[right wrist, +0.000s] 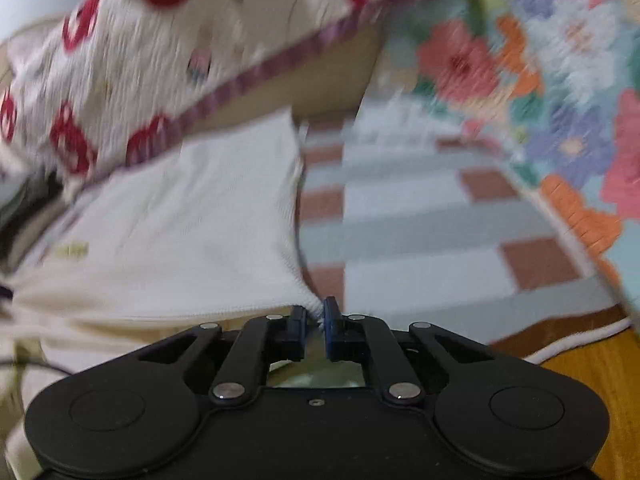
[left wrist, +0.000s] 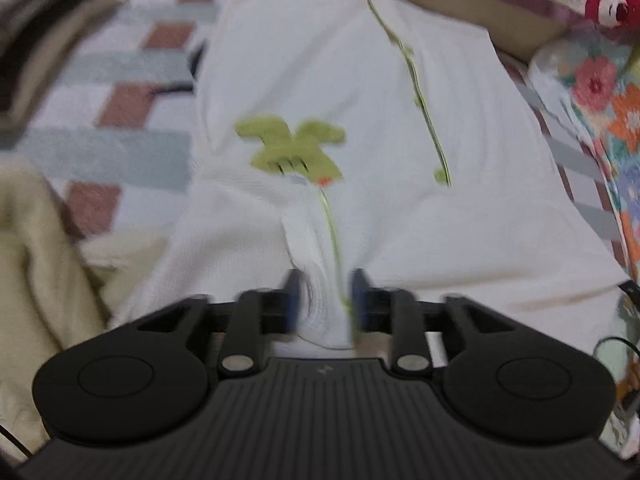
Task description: Fold clothes
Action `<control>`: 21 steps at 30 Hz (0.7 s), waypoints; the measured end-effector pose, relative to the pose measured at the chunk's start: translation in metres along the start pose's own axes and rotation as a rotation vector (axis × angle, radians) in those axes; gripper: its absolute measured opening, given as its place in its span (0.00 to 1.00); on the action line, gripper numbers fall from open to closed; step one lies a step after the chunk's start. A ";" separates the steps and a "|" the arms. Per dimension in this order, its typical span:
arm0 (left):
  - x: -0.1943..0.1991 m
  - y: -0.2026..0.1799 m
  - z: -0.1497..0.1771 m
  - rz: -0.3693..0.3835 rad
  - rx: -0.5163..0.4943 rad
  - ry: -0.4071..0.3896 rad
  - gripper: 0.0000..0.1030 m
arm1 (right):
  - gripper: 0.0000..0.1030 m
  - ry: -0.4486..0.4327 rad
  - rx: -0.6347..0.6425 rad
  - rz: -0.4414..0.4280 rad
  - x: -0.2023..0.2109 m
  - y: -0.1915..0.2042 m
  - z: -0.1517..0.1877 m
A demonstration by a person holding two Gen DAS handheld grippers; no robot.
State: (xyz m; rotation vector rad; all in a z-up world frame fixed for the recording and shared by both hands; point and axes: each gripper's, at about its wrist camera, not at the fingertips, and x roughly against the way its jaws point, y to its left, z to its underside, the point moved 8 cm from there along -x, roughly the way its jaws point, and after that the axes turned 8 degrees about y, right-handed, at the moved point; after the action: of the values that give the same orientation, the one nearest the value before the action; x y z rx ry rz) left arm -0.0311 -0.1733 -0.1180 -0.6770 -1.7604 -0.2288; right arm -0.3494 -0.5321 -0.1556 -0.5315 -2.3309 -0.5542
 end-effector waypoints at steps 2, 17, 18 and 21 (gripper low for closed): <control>0.016 0.006 -0.002 -0.063 -0.020 -0.056 0.36 | 0.06 -0.005 -0.042 -0.001 0.000 -0.008 -0.002; 0.060 0.098 0.064 -0.021 0.340 -0.161 0.65 | 0.15 0.007 -0.090 -0.051 -0.010 -0.013 -0.004; 0.059 0.099 0.065 0.027 0.372 -0.172 0.61 | 0.16 0.008 -0.099 -0.069 -0.009 -0.014 -0.005; 0.060 0.082 0.063 0.132 0.347 -0.208 0.27 | 0.23 0.043 -0.150 -0.119 -0.012 -0.016 -0.001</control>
State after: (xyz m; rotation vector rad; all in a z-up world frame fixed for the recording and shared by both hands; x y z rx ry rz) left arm -0.0472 -0.0570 -0.0969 -0.5755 -1.8826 0.2418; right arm -0.3485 -0.5481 -0.1673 -0.4468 -2.3029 -0.7931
